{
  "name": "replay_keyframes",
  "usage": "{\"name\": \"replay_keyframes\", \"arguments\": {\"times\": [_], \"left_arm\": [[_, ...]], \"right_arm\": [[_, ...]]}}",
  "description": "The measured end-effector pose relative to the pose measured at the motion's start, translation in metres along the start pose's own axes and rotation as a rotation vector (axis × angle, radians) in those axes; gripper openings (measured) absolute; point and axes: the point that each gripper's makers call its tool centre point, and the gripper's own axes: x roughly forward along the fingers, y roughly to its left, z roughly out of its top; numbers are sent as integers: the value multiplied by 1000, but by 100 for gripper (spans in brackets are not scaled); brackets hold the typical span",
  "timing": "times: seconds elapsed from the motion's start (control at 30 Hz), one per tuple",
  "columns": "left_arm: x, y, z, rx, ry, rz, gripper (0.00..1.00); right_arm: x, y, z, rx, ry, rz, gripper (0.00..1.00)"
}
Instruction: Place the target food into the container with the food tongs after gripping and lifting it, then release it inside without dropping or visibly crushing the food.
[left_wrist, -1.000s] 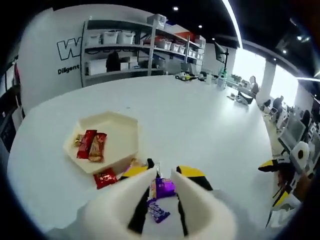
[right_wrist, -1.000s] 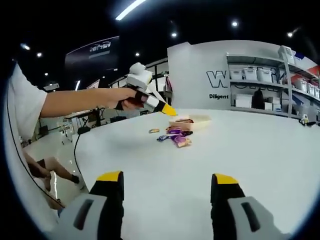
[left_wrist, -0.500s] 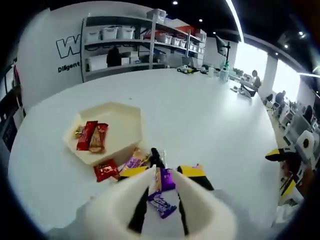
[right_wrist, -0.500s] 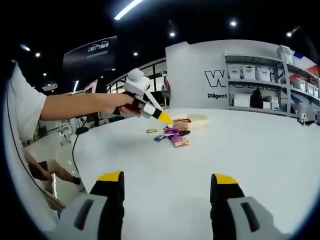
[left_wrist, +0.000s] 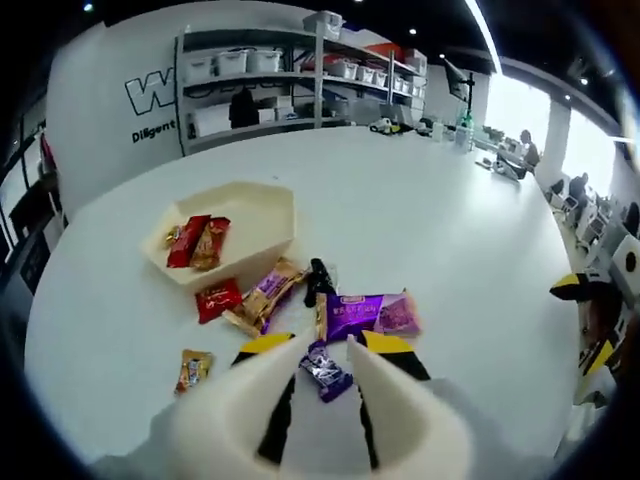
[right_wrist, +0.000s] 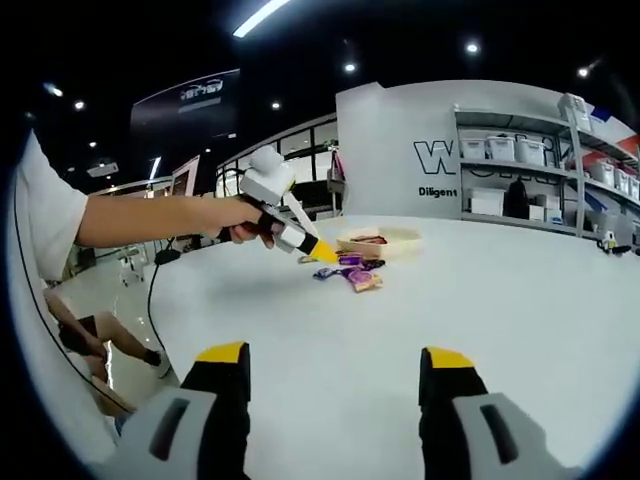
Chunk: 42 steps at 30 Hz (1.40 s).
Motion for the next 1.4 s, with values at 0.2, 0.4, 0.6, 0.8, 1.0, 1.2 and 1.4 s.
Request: {"name": "replay_keyframes", "arguments": {"times": [0.2, 0.4, 0.6, 0.8, 1.0, 1.2, 1.4], "left_arm": [[-4, 7, -7, 25, 4, 10, 24], [-16, 13, -14, 43, 7, 13, 24], [-21, 18, -16, 51, -1, -12, 24], [-18, 12, -10, 98, 1, -65, 25], [-14, 5, -8, 148, -2, -121, 25], [-15, 4, -7, 223, -11, -213, 25], [-15, 11, -9, 260, 8, -249, 26]], "right_arm": [[-2, 1, 1, -7, 0, 1, 64], [2, 6, 3, -14, 1, 9, 64], [6, 13, 1, -26, 8, 23, 63], [6, 14, 1, -31, 13, 24, 63], [1, 10, 2, -24, 10, 8, 63], [-2, 7, 1, -23, 14, -10, 63], [0, 6, 0, -22, 18, -22, 62]]}}
